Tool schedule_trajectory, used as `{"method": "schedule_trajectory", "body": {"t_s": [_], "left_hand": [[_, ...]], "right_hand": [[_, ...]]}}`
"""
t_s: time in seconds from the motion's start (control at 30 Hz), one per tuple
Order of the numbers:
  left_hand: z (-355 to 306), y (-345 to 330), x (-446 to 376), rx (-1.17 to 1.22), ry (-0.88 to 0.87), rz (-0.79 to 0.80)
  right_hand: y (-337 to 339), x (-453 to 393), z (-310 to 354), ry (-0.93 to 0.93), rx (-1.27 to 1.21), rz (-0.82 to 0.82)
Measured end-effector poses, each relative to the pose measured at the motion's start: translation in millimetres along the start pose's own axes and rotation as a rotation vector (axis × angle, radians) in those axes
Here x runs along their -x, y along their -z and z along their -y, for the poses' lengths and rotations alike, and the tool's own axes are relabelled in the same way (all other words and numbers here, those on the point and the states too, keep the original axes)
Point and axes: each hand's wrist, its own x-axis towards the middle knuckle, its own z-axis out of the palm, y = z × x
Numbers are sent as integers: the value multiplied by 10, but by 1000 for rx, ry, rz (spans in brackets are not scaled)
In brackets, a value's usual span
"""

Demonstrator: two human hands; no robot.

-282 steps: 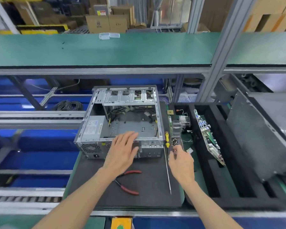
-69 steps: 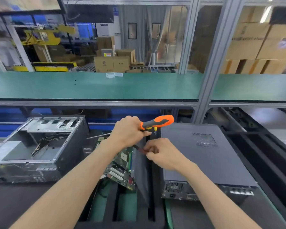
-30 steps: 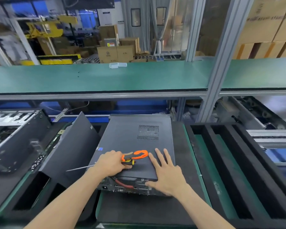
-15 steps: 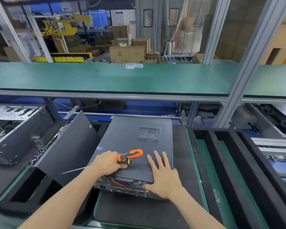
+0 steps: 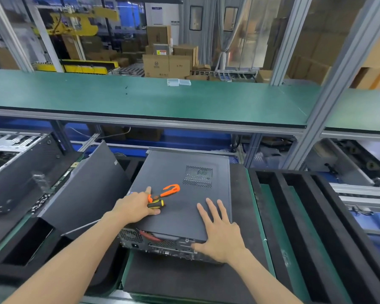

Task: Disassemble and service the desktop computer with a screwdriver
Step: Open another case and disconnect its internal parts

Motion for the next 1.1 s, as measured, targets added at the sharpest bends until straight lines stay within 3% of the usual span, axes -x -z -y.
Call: {"method": "schedule_trajectory", "body": {"t_s": [0.4, 0.7, 1.1], "left_hand": [[212, 119, -81, 191, 116, 66], [315, 205, -85, 322, 296, 41], [-103, 175, -220, 327, 232, -1]], "right_hand": [[-35, -32, -45, 2, -30, -23], [-18, -41, -81, 8, -63, -39], [127, -42, -601, 19, -26, -43]]}}
